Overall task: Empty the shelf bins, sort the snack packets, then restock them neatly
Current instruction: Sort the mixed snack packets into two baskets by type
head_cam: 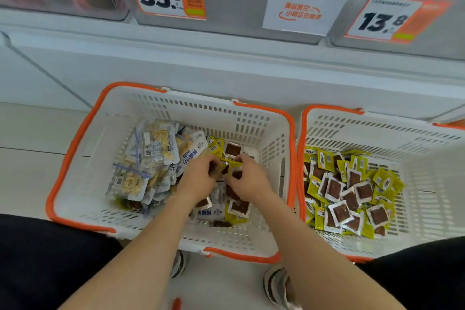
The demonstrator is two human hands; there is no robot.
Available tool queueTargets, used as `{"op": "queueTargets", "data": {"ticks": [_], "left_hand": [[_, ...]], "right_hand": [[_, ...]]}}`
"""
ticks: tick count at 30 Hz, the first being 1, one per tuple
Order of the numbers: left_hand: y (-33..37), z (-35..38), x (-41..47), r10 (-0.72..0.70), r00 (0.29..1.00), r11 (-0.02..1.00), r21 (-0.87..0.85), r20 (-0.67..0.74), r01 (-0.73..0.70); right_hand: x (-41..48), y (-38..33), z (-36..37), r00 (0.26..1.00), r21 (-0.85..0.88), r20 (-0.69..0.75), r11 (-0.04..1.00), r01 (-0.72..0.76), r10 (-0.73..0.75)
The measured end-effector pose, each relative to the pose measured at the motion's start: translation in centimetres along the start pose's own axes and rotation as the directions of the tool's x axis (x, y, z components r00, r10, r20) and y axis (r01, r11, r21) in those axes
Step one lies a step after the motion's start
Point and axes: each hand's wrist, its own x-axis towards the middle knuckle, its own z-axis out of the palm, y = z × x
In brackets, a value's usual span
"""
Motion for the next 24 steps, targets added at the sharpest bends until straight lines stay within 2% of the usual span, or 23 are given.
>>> {"op": "queueTargets", "data": {"ticks": [2,4,5,7,9,11,14,16,18,19,21,23,24], "left_hand": [[1.8,-1.5,0.0,-0.107,0.994,0.947,-0.302,0.02,0.108],[4.0,-3.7,-0.6,-0.188,0.973,0.754,-0.616,0.132,0.229],[5.0,-4.9,-1.0,-0.182,0.964,0.655,-0.707,0.194,0.266],[7.1,-6.8,-1.7,-0.126,0.95,0.541,-0.782,0.286,0.308],[9.5,-7.4,-2.3,-0.063,0.94,0.505,-0.802,0.335,0.32],[12.6,-6.6,-2.4,-0.04,0.934,0.539,-0.78,0.354,0.319],[17.5,-3.3,-2.6,-0.062,0.95,0.676,-0.688,0.305,0.265],[20.2,-0.6,-3.0,-0.088,0.971,0.759,-0.616,0.223,0.211],[23.0,1.1,-4.3,-0.049,0.973,0.805,-0.568,0.226,0.172],[24.0,1.7,-5.0,-0.008,0.972,0.85,-0.51,0.237,0.131],[24.9,2.6,-5.9,0.061,0.969,0.918,-0.394,0.238,0.039],[24.5,2.4,-6.4,0.157,0.98,0.956,-0.266,0.118,-0.121],[23.9,2.0,-6.4,0.214,0.974,0.97,-0.135,0.074,-0.203]], "right_hand": [[-0.2,-2.0,-2.9,0.992,0.018,-0.064,0.994,0.111,-0.11],[-0.5,-4.2,-6.2,0.966,0.017,-0.075,0.968,0.248,-0.247],[-0.8,-5.1,-8.0,0.951,0.022,-0.055,0.951,0.307,-0.305],[-1.9,-6.5,-11.6,0.93,0.036,-0.005,0.929,0.367,-0.367],[-3.0,-7.0,-15.1,0.943,0.057,0.019,0.942,0.33,-0.332],[-4.3,-6.6,-18.3,0.973,0.061,0.007,0.971,0.229,-0.23],[-6.3,-4.6,-22.2,0.997,0.003,-0.075,1.0,0.015,-0.015],[-7.6,-2.5,-23.7,0.976,-0.016,-0.162,0.989,-0.15,0.146],[-8.7,0.1,-24.4,0.937,-0.079,-0.25,0.959,-0.272,0.245],[-9.1,1.2,-24.5,0.924,-0.089,-0.266,0.947,-0.308,0.275],[-9.5,3.0,-24.1,0.919,-0.072,-0.207,0.932,-0.356,0.335],[-10.2,3.6,-23.3,0.914,-0.123,-0.146,0.91,-0.397,0.379],[-10.4,3.7,-22.7,0.921,-0.153,-0.152,0.912,-0.38,0.358]]}}
